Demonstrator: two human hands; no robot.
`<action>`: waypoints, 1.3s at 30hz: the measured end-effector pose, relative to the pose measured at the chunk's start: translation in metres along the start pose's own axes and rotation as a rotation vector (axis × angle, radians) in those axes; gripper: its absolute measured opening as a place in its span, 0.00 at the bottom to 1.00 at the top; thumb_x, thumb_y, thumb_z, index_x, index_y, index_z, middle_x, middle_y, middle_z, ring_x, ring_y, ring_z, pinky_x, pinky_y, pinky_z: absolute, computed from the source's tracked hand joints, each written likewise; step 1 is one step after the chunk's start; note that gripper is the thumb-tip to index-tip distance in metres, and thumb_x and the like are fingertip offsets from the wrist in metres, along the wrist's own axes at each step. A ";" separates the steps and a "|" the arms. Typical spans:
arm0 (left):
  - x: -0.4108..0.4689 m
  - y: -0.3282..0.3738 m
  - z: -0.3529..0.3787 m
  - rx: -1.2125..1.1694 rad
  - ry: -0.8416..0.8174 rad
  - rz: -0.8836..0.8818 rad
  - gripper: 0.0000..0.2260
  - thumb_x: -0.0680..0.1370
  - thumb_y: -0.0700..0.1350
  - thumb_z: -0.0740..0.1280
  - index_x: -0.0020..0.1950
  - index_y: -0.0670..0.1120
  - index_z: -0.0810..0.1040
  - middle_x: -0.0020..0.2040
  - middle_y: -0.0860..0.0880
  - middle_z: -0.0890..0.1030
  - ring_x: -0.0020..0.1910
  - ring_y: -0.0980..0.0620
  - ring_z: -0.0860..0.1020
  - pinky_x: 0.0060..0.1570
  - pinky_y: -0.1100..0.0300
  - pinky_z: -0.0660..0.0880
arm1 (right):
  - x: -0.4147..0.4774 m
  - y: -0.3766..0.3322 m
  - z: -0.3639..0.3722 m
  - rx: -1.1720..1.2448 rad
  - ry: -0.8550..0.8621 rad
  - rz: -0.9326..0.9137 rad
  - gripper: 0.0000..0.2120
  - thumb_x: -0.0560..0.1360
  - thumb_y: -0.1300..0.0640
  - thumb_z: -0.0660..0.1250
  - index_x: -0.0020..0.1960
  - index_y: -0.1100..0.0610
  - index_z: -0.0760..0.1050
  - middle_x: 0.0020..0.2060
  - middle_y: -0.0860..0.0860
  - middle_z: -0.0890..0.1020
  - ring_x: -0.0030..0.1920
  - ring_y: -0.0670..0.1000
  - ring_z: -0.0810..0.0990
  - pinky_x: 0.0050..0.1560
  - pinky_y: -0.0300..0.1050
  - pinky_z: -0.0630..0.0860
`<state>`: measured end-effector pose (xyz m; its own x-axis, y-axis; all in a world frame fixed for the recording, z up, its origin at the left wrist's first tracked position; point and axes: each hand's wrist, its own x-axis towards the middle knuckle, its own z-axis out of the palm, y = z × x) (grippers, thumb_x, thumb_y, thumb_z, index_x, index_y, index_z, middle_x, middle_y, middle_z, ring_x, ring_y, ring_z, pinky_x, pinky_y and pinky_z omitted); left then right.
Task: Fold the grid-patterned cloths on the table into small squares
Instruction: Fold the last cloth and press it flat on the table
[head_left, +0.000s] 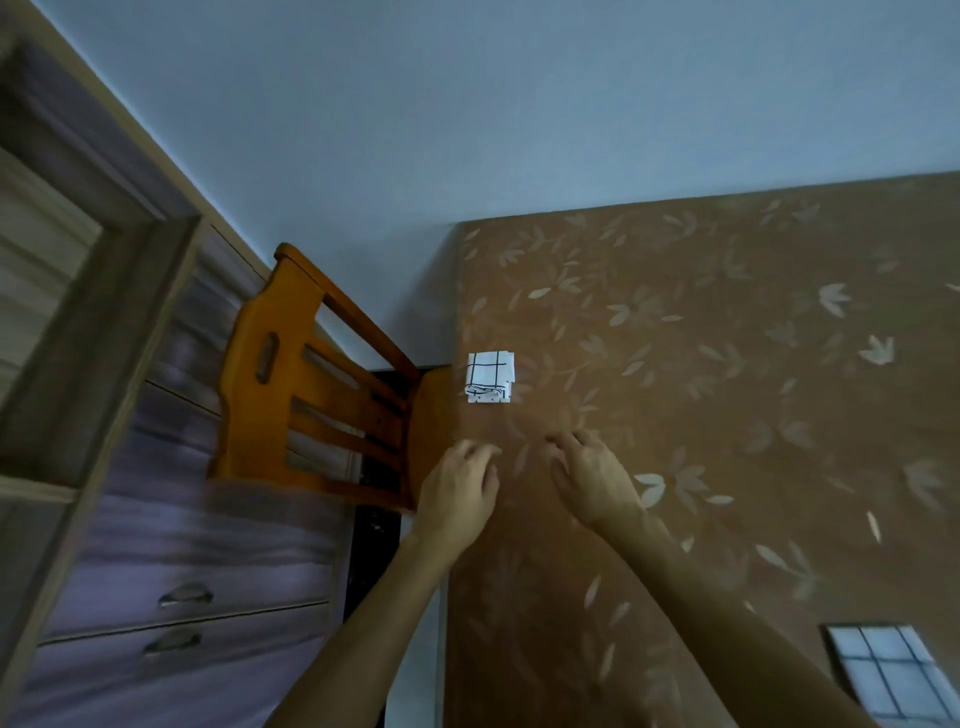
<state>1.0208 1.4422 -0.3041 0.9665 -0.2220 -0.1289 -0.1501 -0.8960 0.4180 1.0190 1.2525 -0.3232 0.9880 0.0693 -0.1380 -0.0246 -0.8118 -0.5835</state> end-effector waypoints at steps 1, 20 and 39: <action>-0.014 0.003 -0.001 -0.001 -0.005 0.021 0.12 0.82 0.45 0.62 0.64 0.49 0.77 0.62 0.50 0.78 0.60 0.51 0.78 0.53 0.59 0.77 | -0.016 -0.002 -0.003 -0.010 0.005 0.005 0.17 0.77 0.62 0.63 0.65 0.58 0.75 0.57 0.58 0.80 0.56 0.62 0.79 0.55 0.54 0.77; -0.225 0.088 0.041 -0.186 -0.068 0.183 0.12 0.78 0.37 0.67 0.60 0.44 0.81 0.54 0.44 0.81 0.55 0.45 0.79 0.53 0.62 0.71 | -0.305 0.037 -0.047 -0.184 0.091 0.182 0.17 0.78 0.58 0.63 0.67 0.59 0.74 0.62 0.58 0.78 0.56 0.59 0.81 0.55 0.54 0.78; -0.206 0.254 0.154 -0.158 -0.271 0.089 0.14 0.81 0.38 0.65 0.66 0.45 0.76 0.61 0.45 0.78 0.63 0.45 0.76 0.57 0.58 0.72 | -0.338 0.209 -0.112 -0.162 0.002 0.317 0.20 0.79 0.59 0.61 0.71 0.57 0.71 0.68 0.58 0.74 0.64 0.60 0.75 0.62 0.53 0.75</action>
<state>0.7515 1.2017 -0.3097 0.8571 -0.4102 -0.3115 -0.1771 -0.8025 0.5698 0.6969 0.9944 -0.3093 0.9353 -0.2020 -0.2904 -0.3060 -0.8741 -0.3773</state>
